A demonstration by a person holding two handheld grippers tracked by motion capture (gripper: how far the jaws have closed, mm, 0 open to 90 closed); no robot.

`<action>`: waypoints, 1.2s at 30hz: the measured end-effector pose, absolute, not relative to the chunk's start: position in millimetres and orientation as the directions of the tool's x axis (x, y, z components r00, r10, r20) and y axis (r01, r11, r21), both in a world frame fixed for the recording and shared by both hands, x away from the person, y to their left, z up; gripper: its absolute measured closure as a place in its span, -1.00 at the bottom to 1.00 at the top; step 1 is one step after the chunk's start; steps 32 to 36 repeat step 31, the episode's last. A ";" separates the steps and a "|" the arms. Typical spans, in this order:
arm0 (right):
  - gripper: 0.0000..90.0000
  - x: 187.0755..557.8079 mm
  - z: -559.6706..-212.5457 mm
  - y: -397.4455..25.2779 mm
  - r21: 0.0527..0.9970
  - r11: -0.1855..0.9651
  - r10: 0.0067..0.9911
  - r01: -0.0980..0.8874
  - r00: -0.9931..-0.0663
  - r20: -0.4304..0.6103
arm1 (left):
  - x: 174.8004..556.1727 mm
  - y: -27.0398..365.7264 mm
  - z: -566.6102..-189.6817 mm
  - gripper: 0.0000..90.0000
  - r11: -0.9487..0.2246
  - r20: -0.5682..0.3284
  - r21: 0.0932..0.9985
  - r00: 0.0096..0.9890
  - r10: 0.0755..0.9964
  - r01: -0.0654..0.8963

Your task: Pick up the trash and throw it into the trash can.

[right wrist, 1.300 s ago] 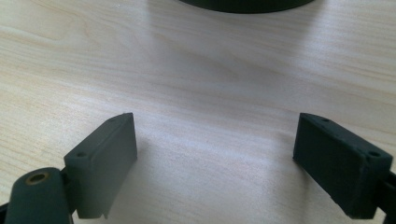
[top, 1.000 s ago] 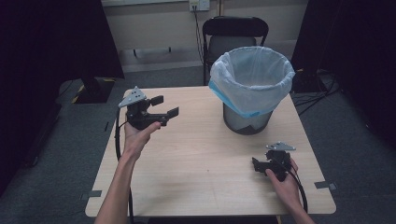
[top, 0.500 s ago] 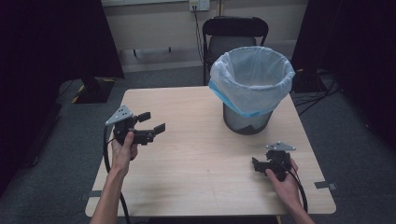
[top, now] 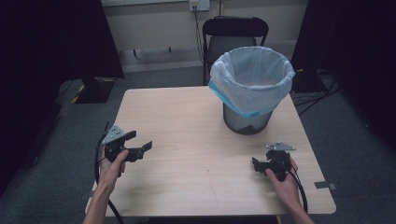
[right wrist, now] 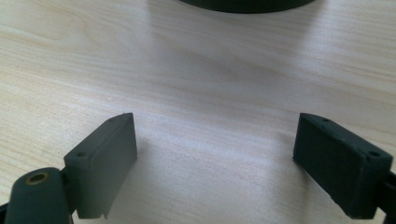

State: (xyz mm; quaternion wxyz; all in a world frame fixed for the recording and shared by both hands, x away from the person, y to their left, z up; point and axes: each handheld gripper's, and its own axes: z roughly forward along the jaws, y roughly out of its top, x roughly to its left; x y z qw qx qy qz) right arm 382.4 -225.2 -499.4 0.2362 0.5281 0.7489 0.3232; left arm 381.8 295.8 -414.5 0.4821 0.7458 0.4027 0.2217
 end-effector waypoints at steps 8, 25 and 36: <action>-0.72 382.4 -499.4 -225.1 0.734 0.233 0.944 0.638 -0.330 -0.012 | 380.2 301.1 -443.7 -0.64 -0.233 -0.058 0.858 0.537 0.842 0.458; -0.72 382.4 -499.4 -225.1 0.734 0.233 0.944 0.638 -0.330 -0.012 | 364.8 294.4 -499.2 -0.65 -0.317 -0.007 0.754 0.490 0.872 0.576; -0.72 382.3 -499.4 -225.1 0.734 0.233 0.944 0.638 -0.330 -0.012 | 364.5 292.9 -500.5 -0.66 -0.337 0.001 0.739 0.499 0.867 0.584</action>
